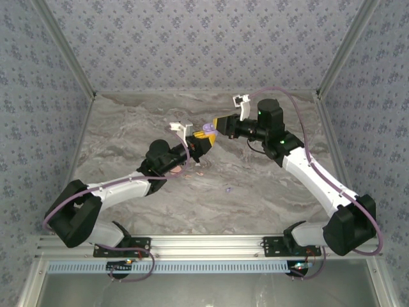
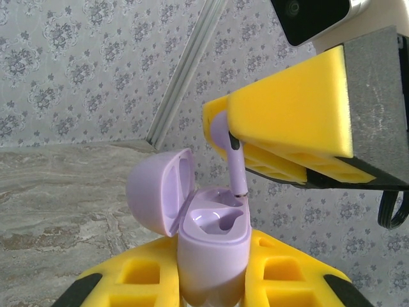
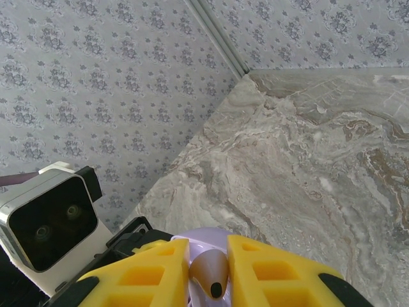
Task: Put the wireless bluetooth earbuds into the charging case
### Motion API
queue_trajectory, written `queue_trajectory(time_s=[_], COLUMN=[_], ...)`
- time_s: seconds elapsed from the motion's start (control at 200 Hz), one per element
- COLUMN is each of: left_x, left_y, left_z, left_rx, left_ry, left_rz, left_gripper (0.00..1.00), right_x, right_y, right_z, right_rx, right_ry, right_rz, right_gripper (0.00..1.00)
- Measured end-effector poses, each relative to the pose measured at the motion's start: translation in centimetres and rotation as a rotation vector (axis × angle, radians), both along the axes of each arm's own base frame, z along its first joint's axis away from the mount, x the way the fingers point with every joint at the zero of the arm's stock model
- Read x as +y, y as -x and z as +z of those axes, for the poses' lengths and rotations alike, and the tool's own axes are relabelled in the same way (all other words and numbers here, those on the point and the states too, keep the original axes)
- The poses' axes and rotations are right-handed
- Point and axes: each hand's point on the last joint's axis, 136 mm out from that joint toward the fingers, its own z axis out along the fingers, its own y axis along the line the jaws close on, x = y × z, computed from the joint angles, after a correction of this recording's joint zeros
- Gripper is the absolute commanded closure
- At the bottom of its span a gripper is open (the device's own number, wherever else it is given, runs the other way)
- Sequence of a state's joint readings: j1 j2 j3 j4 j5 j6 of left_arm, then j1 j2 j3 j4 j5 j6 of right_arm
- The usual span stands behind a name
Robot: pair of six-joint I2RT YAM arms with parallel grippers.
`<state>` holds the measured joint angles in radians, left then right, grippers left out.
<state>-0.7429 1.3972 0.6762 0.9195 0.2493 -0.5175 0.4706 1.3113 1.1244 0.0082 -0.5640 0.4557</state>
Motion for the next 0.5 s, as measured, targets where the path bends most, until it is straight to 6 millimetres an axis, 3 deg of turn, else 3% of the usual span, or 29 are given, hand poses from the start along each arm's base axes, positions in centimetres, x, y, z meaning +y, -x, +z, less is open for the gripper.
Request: queue_trajectory(time_s=[0.5], left_x=[-0.33], left_y=[0.36], left_z=[-0.06], left_rx=[0.002], left_ry=[-0.002], left_rz=[-0.011], left_gripper=[0.88], right_x=[0.39], right_y=[0.14], right_z=[-0.28], right_rx=[0.003], right_ry=[0.005], right_rz=[0.011], right_gripper=[0.78])
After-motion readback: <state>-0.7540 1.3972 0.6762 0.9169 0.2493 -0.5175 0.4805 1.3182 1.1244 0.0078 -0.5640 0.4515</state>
